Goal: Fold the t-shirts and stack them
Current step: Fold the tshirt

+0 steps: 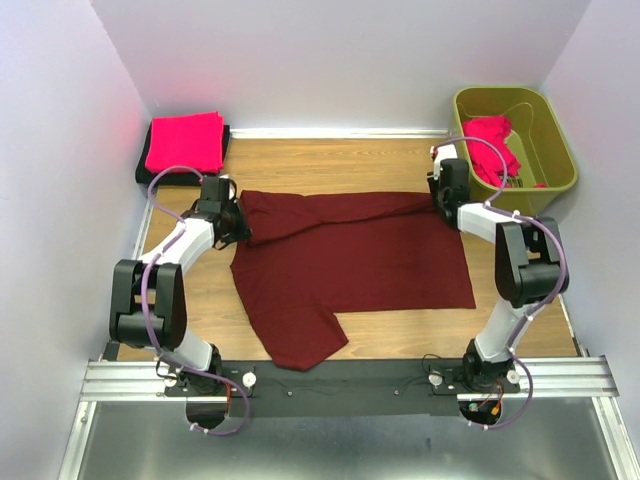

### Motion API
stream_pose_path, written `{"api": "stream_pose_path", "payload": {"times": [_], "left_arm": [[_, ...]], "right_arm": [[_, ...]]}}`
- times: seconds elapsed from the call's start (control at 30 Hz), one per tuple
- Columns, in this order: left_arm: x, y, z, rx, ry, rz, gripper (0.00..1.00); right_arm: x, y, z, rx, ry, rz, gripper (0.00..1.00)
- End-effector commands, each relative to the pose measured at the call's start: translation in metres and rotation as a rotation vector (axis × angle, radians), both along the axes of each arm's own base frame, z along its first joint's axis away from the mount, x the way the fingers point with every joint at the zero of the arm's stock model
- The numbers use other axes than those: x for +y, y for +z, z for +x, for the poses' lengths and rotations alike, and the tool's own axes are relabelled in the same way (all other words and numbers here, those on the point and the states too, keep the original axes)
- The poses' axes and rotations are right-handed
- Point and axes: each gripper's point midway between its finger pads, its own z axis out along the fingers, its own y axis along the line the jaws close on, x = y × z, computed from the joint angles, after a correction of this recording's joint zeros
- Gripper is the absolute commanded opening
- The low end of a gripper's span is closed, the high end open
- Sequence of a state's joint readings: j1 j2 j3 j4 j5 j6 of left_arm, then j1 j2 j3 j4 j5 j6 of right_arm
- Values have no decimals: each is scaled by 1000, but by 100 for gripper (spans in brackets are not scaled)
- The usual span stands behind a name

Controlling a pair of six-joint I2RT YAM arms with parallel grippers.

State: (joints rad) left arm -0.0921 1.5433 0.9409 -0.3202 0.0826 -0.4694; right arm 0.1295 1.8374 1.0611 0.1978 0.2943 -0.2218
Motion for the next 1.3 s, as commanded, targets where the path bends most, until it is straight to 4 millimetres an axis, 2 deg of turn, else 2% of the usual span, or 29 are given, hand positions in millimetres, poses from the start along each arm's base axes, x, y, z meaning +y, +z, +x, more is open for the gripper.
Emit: {"api": "stream_pose_path", "payload": {"times": [0.0,0.03,0.07,0.1,0.17,0.2,0.23,0.3,0.43,0.63,0.8,0.9,0.93,0.97,1.0,1.17,1.2,1.27], "left_arm": [[1,31,1,-87,28,-11,44],[3,43,1,-119,35,-4,52],[5,48,1,-128,41,0,53],[6,54,2,-144,47,5,53],[11,67,3,-182,65,23,63],[11,73,5,-200,66,21,69],[17,77,10,-217,88,49,71],[19,79,17,-232,92,57,71],[14,72,47,-208,71,61,67],[13,53,86,-170,54,91,66],[16,26,99,-110,62,117,66],[16,4,99,-71,62,124,66],[17,-7,97,-44,61,128,65],[16,-13,95,-30,61,127,63],[17,-24,90,-3,60,131,60],[21,-48,73,62,65,149,54],[23,-58,66,95,68,162,51],[28,-64,60,116,78,183,43]], "right_arm": [[7,50,-5,-116,3,95,49],[10,56,-7,-127,11,114,54],[14,62,-9,-138,15,145,55],[22,79,-11,-171,46,178,57],[35,90,-16,-180,90,218,64],[39,96,-18,-191,96,239,65],[45,104,-19,-203,120,263,66],[60,110,-19,-200,174,324,66],[87,102,-17,-142,237,438,66],[117,65,-16,-2,278,576,61],[117,35,-16,75,207,616,61],[105,16,-12,98,118,584,61],[102,1,-14,136,96,573,61],[103,3,-9,130,97,572,60],[101,-12,-16,185,75,565,60],[100,-33,-20,246,39,567,60],[102,-37,-23,268,33,580,60],[105,-41,-27,291,25,601,60]]}}
